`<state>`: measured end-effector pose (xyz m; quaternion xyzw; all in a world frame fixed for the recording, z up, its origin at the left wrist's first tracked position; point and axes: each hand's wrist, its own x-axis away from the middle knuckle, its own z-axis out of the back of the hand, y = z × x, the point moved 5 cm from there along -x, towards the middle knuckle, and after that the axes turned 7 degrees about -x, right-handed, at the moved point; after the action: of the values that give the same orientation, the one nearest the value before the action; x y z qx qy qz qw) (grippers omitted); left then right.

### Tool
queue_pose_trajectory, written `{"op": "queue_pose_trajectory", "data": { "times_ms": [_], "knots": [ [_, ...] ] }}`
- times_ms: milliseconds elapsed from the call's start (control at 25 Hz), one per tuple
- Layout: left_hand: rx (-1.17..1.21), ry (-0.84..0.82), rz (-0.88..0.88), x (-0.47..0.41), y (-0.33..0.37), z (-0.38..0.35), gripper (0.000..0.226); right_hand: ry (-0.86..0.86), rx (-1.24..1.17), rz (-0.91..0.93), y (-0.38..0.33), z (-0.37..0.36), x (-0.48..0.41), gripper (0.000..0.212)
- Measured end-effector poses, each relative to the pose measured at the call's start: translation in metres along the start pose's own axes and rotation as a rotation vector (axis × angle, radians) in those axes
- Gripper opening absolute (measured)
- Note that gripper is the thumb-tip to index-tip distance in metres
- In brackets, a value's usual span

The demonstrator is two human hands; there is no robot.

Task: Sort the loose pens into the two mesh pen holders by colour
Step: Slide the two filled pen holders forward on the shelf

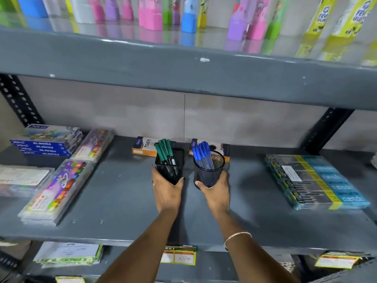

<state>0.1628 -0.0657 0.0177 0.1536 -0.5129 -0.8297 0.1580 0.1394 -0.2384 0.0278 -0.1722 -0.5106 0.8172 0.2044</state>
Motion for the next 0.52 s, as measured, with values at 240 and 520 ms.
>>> {"op": "queue_pose_trajectory", "data": {
  "times_ms": [240, 520],
  "knots": [
    [-0.004, -0.006, 0.033, 0.031, -0.001, 0.021, 0.063, 0.005, -0.025, -0.048, 0.003, 0.020, 0.028, 0.074],
    [0.017, -0.016, 0.008, 0.081, -0.011, 0.059, 0.063, 0.010, -0.013, -0.069, 0.009, 0.050, 0.075, 0.072]
  ]
}}
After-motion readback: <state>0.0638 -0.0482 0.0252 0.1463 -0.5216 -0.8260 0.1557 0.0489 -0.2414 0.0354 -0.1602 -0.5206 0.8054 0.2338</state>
